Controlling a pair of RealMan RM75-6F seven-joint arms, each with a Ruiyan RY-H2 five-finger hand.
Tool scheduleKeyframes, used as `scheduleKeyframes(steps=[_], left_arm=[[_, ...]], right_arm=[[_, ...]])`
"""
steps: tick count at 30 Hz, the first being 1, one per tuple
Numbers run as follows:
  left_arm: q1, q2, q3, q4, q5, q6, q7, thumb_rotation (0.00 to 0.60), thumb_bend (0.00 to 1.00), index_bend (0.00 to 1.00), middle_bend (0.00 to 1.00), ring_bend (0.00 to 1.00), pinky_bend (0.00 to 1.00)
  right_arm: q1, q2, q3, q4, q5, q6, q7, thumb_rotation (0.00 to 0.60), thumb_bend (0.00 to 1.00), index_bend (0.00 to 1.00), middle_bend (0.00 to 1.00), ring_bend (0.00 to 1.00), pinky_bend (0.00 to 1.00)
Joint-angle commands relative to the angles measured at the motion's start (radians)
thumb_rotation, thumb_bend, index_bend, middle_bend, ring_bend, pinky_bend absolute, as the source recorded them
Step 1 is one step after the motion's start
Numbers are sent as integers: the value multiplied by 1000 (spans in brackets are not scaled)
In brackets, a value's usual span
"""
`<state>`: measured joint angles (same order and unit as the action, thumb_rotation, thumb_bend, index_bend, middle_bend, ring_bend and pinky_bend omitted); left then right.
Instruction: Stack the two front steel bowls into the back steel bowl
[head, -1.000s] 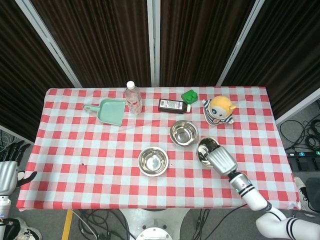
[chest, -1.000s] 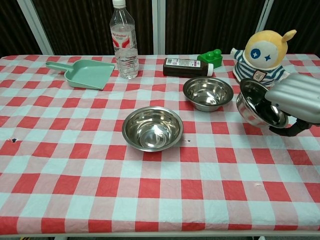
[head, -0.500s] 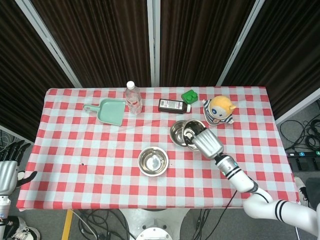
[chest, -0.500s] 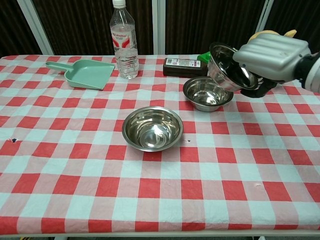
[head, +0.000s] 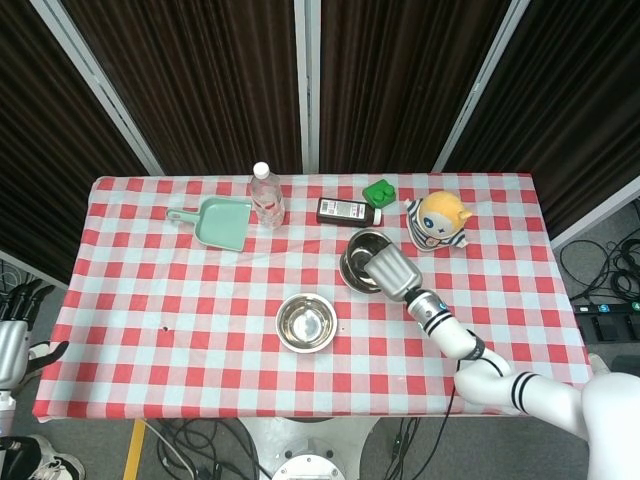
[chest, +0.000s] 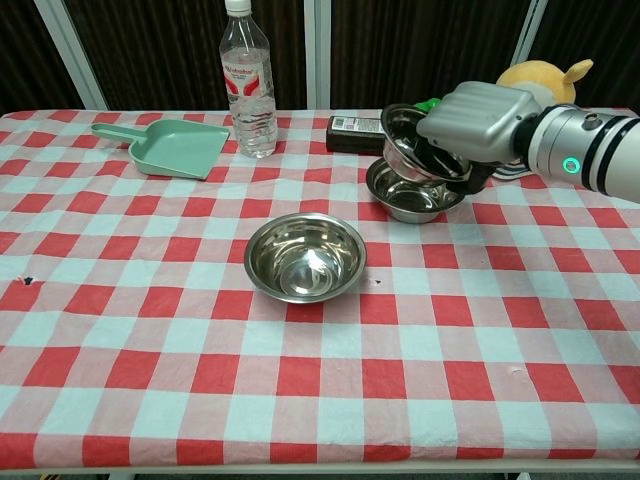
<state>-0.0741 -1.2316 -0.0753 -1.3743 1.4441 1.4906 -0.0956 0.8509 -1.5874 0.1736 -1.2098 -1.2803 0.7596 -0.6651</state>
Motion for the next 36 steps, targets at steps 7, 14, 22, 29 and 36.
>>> scheduleKeyframes(steps=[7, 14, 22, 29, 36], left_arm=[[2, 2, 0, 3, -1, 1, -13, 600, 199, 201, 203, 118, 210], [2, 7, -2, 2, -1, 1, -19, 600, 199, 202, 203, 118, 210], [-2, 8, -3, -7, 2, 0, -20, 600, 199, 202, 203, 118, 210], [-1, 7, -4, -9, 0, 3, -11, 600, 199, 202, 203, 118, 210], [1, 7, -4, -10, -4, 4, 6, 600, 199, 202, 203, 118, 210]], right_arm=[[48, -31, -18, 49, 97, -69, -73, 600, 158, 528, 479, 614, 570], [69, 14, -31, -8, 151, -88, -90, 600, 47, 287, 315, 510, 534], [71, 112, -15, -151, 133, -1, -80, 600, 45, 285, 315, 510, 534], [85, 169, -16, -284, 104, 27, -69, 600, 43, 283, 322, 509, 534], [120, 119, -46, -325, 47, -10, -11, 600, 51, 298, 330, 521, 535]])
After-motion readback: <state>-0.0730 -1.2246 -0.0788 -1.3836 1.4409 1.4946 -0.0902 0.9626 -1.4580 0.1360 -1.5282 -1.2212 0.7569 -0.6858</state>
